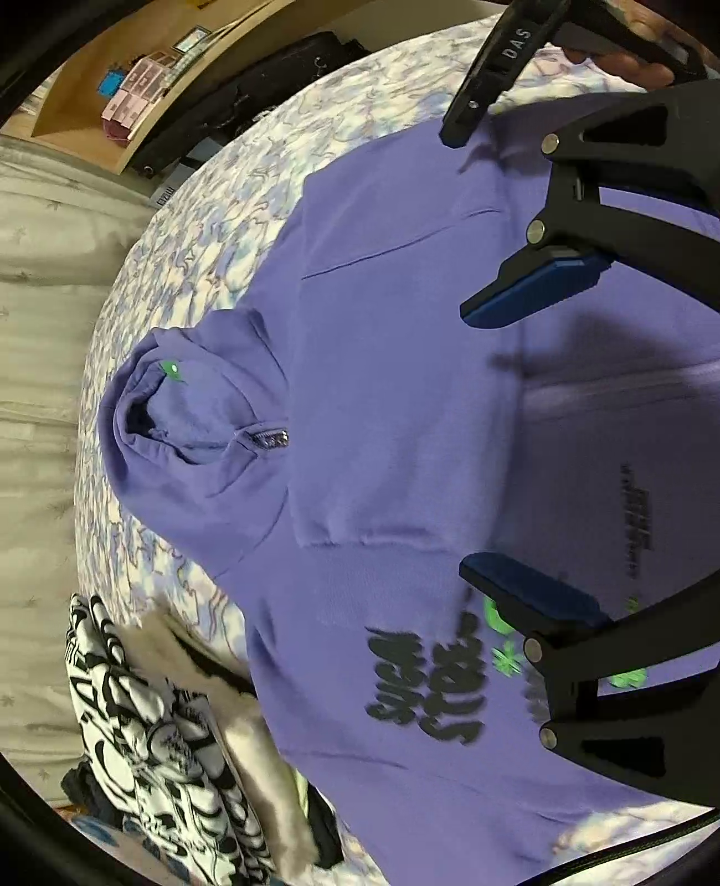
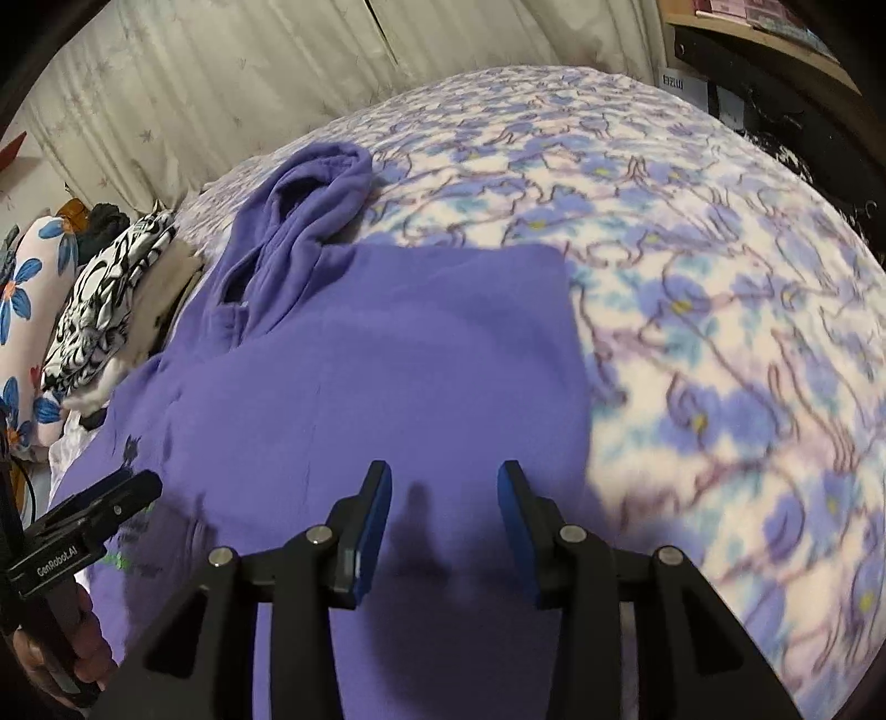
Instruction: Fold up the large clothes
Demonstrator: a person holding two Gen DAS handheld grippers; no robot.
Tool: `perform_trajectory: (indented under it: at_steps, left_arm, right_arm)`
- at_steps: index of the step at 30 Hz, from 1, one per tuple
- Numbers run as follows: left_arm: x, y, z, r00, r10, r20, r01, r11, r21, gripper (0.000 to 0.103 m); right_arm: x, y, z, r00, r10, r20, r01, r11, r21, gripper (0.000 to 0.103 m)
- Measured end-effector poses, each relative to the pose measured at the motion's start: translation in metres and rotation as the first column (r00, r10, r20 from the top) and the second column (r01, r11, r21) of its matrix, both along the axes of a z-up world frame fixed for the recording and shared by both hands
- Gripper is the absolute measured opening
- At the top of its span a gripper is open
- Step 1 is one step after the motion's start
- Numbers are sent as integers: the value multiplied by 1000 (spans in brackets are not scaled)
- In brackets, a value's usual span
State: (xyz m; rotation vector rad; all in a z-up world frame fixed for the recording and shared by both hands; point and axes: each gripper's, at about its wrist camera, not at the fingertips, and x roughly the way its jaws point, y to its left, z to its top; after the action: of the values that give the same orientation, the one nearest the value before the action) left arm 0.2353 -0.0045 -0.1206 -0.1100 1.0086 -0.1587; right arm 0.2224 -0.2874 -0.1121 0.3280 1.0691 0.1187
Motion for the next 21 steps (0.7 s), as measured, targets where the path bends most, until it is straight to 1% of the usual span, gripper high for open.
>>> perform_trajectory:
  at_steps: [3, 6, 12, 16, 19, 21]
  left_arm:
    - [-18, 4, 2, 1000, 8, -9, -8, 1000, -3, 82]
    - [-38, 11, 2, 1000, 20, -21, -20, 1000, -6, 82]
    - [-78, 26, 6, 998, 55, -15, -55, 998, 13, 82]
    - [-107, 41, 11, 998, 67, -9, -67, 998, 14, 82]
    - [-127, 55, 16, 997, 81, -3, -81, 997, 12, 82]
    - [-140, 69, 19, 995, 99, -2, -99, 995, 7, 82]
  right_arm:
    - [-18, 7, 1, 1000, -2, -10, 2, 1000, 3, 40]
    - [-37, 14, 2, 1000, 6, -19, -5, 1000, 25, 41]
    - [-72, 29, 3, 999, 0, -40, 3, 998, 56, 41]
    - [-95, 44, 3, 998, 16, -62, -11, 997, 81, 41]
    - [-109, 60, 6, 997, 43, -67, -37, 996, 78, 41]
    - [-117, 72, 11, 996, 62, -58, -59, 997, 54, 42]
